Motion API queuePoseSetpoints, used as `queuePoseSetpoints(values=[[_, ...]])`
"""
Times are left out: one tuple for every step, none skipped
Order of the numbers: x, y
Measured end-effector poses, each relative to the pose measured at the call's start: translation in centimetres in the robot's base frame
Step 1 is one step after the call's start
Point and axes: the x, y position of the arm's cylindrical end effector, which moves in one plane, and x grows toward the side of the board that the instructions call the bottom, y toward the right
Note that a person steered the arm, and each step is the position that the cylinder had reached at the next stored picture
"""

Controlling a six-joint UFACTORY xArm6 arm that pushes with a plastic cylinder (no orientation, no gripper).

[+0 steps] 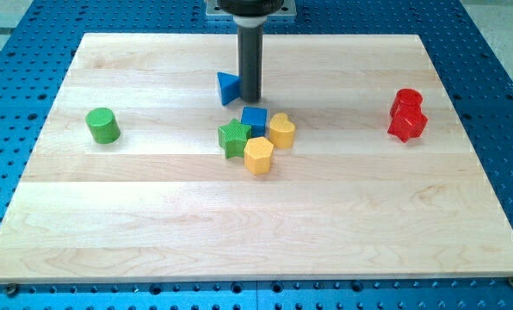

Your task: Move the blue triangle closely to the blue cube

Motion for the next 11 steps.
queuePoseSetpoints(values=[[-1.4,-5.1],[1.0,-8.6],[-3.0,-10.8],[2.1,-9.0],[2.8,0.3],[2.3,-6.3],[1.5,-11.0],[4.4,-6.9],[5.7,-5.0],[4.2,-14.3],[2.2,-22.7]])
